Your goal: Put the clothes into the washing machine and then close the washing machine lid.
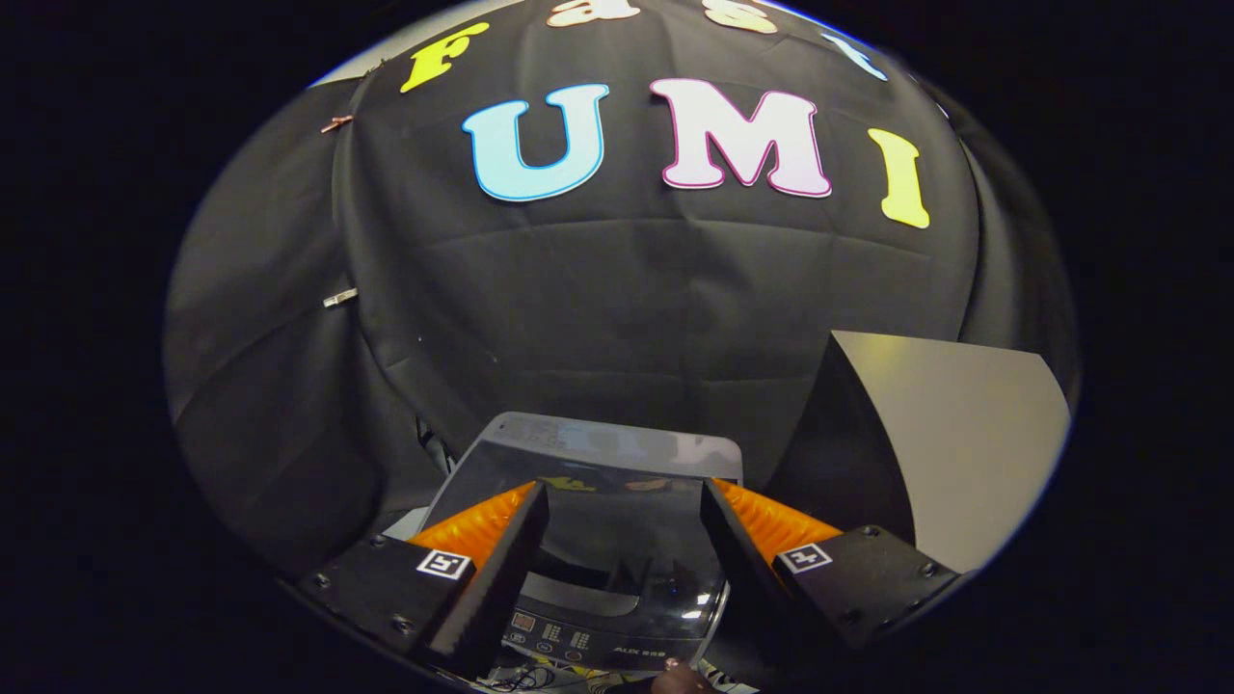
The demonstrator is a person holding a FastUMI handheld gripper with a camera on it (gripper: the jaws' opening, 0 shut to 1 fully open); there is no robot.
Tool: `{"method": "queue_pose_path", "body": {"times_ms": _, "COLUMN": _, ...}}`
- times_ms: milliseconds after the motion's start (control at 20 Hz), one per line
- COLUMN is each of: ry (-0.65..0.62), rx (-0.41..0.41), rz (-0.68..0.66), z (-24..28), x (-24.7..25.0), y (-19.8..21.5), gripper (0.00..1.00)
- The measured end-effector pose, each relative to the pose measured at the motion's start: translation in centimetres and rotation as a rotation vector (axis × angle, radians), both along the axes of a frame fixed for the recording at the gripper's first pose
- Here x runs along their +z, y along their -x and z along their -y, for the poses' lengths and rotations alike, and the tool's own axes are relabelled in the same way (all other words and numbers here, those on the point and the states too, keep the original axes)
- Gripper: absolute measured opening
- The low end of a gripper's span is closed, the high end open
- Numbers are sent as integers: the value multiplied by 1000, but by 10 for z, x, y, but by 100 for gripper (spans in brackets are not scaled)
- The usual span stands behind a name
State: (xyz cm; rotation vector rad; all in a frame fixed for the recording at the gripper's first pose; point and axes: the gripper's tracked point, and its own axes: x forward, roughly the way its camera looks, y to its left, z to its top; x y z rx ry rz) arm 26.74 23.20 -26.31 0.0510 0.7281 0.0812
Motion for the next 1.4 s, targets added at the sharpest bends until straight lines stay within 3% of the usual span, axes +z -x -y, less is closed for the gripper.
{"method": "queue_pose_path", "body": {"times_ms": 400, "ry": -8, "rx": 41, "rz": 85, "z": 1, "x": 43, "y": 23, "gripper": 99}}
{"method": "queue_pose_path", "body": {"times_ms": 850, "ry": -51, "rx": 102, "rz": 324, "z": 19, "x": 140, "y": 86, "gripper": 99}}
{"method": "queue_pose_path", "body": {"times_ms": 1400, "ry": -6, "rx": 49, "rz": 619, "z": 99, "x": 249, "y": 181, "gripper": 99}}
